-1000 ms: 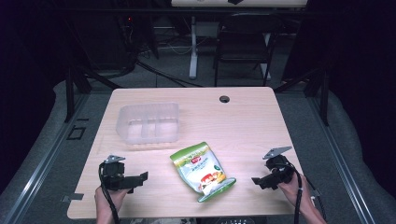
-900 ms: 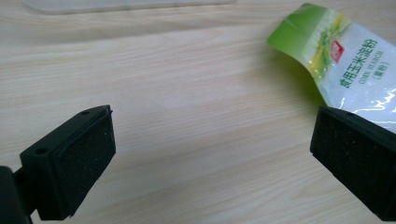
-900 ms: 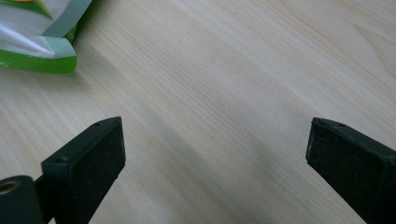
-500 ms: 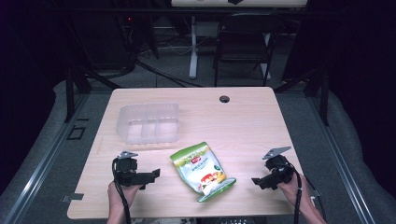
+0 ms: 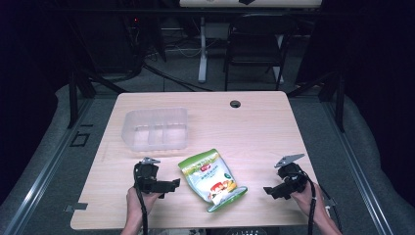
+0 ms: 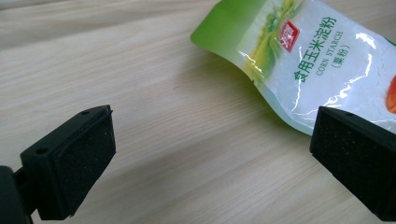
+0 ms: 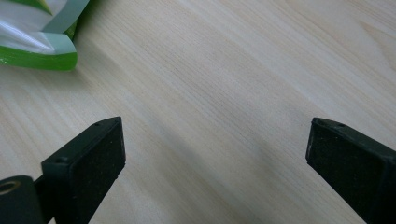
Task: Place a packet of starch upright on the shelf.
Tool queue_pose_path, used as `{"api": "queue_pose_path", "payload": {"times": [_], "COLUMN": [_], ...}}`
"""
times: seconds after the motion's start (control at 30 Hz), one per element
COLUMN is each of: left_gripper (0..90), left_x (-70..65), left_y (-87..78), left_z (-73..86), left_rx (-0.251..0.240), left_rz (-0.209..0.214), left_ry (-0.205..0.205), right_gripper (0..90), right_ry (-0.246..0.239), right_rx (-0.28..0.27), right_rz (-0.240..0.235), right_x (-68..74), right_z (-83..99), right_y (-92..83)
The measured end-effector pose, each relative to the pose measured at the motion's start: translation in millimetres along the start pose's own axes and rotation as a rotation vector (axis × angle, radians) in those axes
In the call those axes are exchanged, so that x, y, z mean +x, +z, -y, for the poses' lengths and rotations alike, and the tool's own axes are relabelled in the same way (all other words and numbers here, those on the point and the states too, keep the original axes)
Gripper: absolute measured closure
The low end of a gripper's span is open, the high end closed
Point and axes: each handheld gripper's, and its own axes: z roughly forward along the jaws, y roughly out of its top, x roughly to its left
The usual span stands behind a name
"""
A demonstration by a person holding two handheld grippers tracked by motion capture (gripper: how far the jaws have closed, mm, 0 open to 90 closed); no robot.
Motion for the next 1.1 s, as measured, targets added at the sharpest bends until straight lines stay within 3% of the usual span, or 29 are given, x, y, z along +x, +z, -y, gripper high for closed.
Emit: {"api": "queue_pose_path", "payload": {"times": [0.2, 0.37, 0.77, 1.1], "left_gripper": [1.3, 5.0, 16.2, 29.0], "left_x": [-13.7, -20.8, -23.1, -27.6], "left_y": [18.3, 27.9, 39.4, 48.3], "left_z": [-5.1, -9.9, -17.5, -20.8], "left_rx": [0.038, 0.045, 0.051, 0.052], "left_rz": [0.03, 0.055, 0.077, 0.108], "left_ry": [0.036, 0.036, 0.028, 0.055], "right_gripper": [4.1, 4.2, 4.3, 4.2], "right_ry": [-0.001, 0.0, -0.004, -0.002], "right_rx": [0.007, 0.003, 0.005, -0.001], "right_rz": [-0.003, -0.001, 0.002, 0.006], "right_x": [-0.5, -0.2, -0.7, 0.2], "right_z": [-0.2, -0.1, 0.3, 0.4], "right_y": [-0.5, -0.4, -1.1, -1.4]}}
